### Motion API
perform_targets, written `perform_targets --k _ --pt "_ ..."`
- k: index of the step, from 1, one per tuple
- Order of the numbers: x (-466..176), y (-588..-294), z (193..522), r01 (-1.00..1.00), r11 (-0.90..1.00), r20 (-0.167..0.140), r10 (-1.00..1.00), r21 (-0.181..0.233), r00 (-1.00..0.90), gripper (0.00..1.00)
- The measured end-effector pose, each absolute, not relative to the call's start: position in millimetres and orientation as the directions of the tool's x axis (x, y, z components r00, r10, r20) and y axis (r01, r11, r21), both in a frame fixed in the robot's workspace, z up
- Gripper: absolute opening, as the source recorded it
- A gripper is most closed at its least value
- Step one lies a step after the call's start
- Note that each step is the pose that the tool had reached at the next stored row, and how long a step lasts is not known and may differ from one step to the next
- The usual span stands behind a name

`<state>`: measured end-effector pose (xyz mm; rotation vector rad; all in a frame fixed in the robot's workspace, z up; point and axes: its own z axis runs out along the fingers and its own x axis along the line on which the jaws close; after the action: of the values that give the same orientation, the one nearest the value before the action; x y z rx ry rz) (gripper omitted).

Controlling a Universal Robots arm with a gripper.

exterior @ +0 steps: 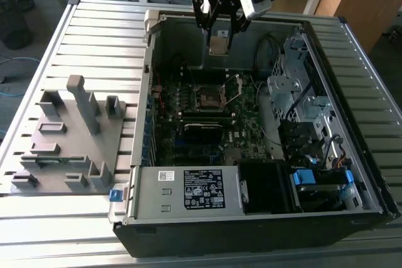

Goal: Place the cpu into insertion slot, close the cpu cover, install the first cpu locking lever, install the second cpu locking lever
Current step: 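Place the cpu into insertion slot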

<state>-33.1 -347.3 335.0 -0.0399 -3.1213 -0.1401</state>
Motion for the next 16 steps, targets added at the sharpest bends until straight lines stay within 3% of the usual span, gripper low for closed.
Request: perform_targets --k 16 --pt "-33.1 -347.3 325.9 0.026 0.996 0.017 0.025 0.089 -1.000 0.54"
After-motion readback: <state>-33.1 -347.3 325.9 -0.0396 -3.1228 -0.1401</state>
